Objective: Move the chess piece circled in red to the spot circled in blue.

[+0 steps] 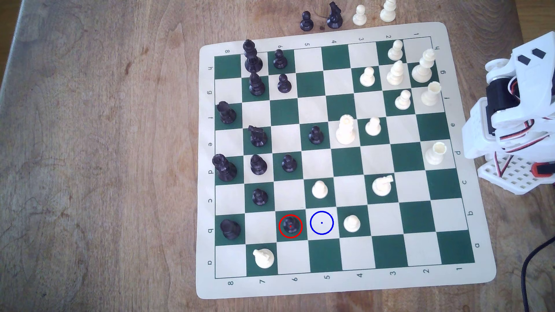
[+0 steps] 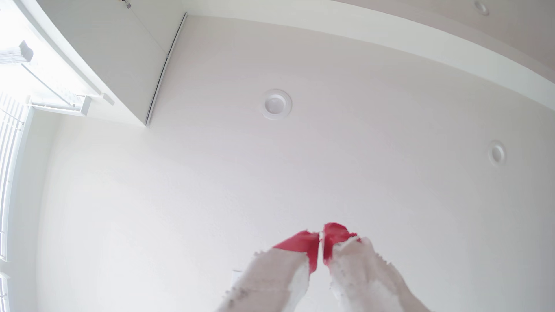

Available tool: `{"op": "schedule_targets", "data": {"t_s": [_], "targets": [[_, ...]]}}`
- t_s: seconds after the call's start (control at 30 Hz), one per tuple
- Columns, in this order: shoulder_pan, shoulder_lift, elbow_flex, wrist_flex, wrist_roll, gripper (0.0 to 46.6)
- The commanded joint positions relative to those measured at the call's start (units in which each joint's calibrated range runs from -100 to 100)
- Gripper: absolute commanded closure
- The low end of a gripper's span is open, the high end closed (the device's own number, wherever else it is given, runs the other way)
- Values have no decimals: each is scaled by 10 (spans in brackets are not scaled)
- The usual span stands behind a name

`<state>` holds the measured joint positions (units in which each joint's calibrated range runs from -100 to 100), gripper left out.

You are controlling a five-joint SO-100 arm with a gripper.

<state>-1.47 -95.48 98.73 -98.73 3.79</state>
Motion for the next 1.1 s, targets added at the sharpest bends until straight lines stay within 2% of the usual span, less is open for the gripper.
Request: {"op": "schedule_targets", "data": {"t_s": [0.0, 0.5, 0.87, 0.93, 0.97, 1.03, 1.07], "targets": [[0, -3, 12, 49, 3, 464], [-28, -3, -1, 424, 0, 464], [12, -3, -142, 909, -2, 464], [2, -3, -174, 983, 1, 464], [-17, -3, -199, 1059, -3, 461], [-20, -2, -223, 1132, -8, 464], [-21, -2, -228, 1156, -31, 464]]}}
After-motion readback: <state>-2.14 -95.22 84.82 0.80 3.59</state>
